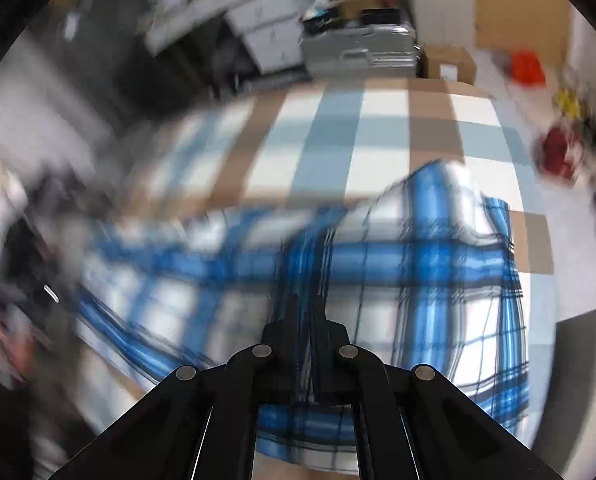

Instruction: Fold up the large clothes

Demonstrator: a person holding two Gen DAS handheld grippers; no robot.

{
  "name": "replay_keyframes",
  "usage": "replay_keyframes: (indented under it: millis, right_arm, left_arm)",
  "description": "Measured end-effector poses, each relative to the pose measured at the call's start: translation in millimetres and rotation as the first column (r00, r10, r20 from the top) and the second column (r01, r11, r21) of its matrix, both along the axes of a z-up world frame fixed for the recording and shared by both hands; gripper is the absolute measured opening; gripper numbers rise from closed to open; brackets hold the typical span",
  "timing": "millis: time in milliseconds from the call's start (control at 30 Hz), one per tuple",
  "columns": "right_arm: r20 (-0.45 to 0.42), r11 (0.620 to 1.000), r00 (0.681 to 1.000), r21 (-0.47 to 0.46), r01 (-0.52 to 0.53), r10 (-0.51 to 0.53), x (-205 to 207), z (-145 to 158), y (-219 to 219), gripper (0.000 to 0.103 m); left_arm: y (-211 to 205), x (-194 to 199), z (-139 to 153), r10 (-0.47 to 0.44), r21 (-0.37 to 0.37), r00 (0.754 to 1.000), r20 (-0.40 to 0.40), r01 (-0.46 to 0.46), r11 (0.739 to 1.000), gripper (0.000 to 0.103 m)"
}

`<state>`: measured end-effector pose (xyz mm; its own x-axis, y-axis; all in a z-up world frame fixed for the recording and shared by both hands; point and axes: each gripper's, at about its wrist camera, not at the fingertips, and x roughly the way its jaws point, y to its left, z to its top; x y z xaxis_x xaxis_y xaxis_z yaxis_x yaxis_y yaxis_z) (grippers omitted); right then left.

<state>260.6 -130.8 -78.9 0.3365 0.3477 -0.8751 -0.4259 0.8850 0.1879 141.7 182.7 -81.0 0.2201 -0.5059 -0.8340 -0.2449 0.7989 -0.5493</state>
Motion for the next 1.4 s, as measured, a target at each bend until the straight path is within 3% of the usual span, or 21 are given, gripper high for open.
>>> replay_keyframes:
  millis: [133, 233, 367, 533, 567, 600, 633, 733, 867, 900, 1000, 1100, 1133, 1200, 1233, 1267, 1300, 1367, 1400]
  right_arm:
    - [0.006, 0.98, 0.998, -0.187, -0.066, 0.069, -14.2, -39.7, 23.4, 0.004]
    - [-0.013, 0.978, 0.998, -0.2, -0.058, 0.057, -11.1, -58.0, 19.1, 0.004]
    - [-0.001, 0.975, 0.999, -0.22, -0.033, 0.034, -12.6, -50.0, 19.0, 0.004]
    - [0.175, 0.996, 0.982, 0.052, -0.079, 0.069, -50.9, 21.6, 12.6, 0.005]
    - [0.198, 0.987, 0.978, 0.136, -0.088, 0.06, -61.6, 34.3, 7.6, 0.01]
    - [0.2, 0.976, 0.979, 0.196, -0.09, 0.05, -66.5, 39.6, 3.4, 0.041]
    - [0.191, 0.951, 0.981, 0.296, -0.086, 0.029, -76.6, 46.8, -4.9, 0.1]
    - [0.228, 0.878, 0.97, 0.478, -0.034, -0.086, -101.8, 49.7, -26.0, 0.103]
    - [0.114, 0.803, 0.977, 0.591, 0.078, -0.178, -115.1, 13.2, -38.0, 0.103]
    - [0.083, 0.805, 0.98, 0.585, 0.1, -0.182, -111.4, 8.4, -37.2, 0.103]
    - [-0.028, 0.834, 0.978, 0.518, 0.19, -0.205, -90.5, -14.0, -31.2, 0.103]
    - [-0.065, 0.868, 0.962, 0.419, 0.267, -0.264, -53.0, -18.3, -29.5, 0.103]
    - [-0.065, 0.894, 0.952, 0.329, 0.303, -0.299, -37.8, -18.0, -27.0, 0.103]
    - [-0.008, 0.944, 0.95, 0.109, 0.312, -0.313, -16.1, -23.3, -16.7, 0.103]
    - [0.042, 0.954, 0.957, -0.081, 0.289, -0.286, -7.0, -32.4, -3.9, 0.103]
    - [0.071, 0.946, 0.977, -0.245, 0.211, -0.199, -3.2, -46.1, 12.5, 0.103]
    - [0.08, 0.929, 0.989, -0.342, 0.144, -0.124, -4.9, -58.6, 22.4, 0.103]
    - [0.088, 0.884, 0.996, -0.462, 0.066, -0.028, -11.6, -82.7, 37.2, 0.102]
    - [0.118, 0.883, 0.993, -0.465, 0.062, -0.008, -15.0, -84.9, 39.3, 0.102]
  left_arm:
    - [0.1, -2.0, -24.1, 0.01, 0.022, 1.0, 0.02, -0.011, 1.0, 0.059]
    - [5.5, -2.4, -38.1, 0.035, -0.027, 0.999, 0.041, -0.034, 0.999, 0.059]
    - [16.6, -5.5, -37.2, 0.069, -0.06, 0.997, 0.019, -0.068, 0.996, 0.059]
    - [10.5, -29.4, -3.3, 0.059, -0.041, 0.995, 0.079, -0.056, 0.998, 0.059]
    - [7.3, -31.4, -1.3, 0.052, -0.036, 0.995, 0.09, -0.048, 0.998, 0.059]
    - [4.8, -35.0, 1.7, 0.048, -0.035, 0.994, 0.097, -0.044, 0.998, 0.059]
    - [1.1, -38.0, 4.0, 0.044, -0.044, 0.994, 0.097, -0.04, 0.998, 0.059]
    - [-18.5, -41.0, 10.8, 0.019, -0.053, 0.994, 0.11, -0.014, 0.999, 0.059]
    - [-62.1, -37.3, 25.4, -0.062, 0.013, 0.984, 0.165, 0.06, 0.998, 0.059]
    - [-69.0, -34.8, 25.2, -0.08, 0.007, 0.983, 0.164, 0.08, 0.997, 0.059]
    - [-96.8, -14.4, 19.6, -0.119, -0.035, 0.982, 0.15, 0.125, 0.992, 0.059]
    - [-101.2, 13.9, 16.9, -0.1, 0.043, 0.981, 0.168, 0.094, 0.995, 0.059]
    - [-97.3, 22.3, 12.9, -0.075, 0.047, 0.982, 0.174, 0.068, 0.997, 0.059]
    - [-88.0, 32.4, -4.8, -0.034, -0.014, 0.991, 0.132, 0.036, 0.999, 0.059]
    - [-82.6, 36.7, -21.7, -0.012, -0.064, 0.997, 0.076, 0.017, 0.998, 0.059]
    - [-77.8, 38.5, -36.0, 0.002, -0.093, 0.999, 0.038, 0.001, 0.996, 0.059]
    - [-73.9, 38.1, -43.2, 0.008, -0.121, 0.999, 0.042, -0.003, 0.993, 0.059]
    - [-67.9, 37.9, -51.2, 0.0, -0.158, 0.998, 0.065, 0.01, 0.987, 0.059]
    - [-64.3, 38.1, -54.9, 0.004, -0.185, 0.998, 0.069, 0.009, 0.983, 0.059]
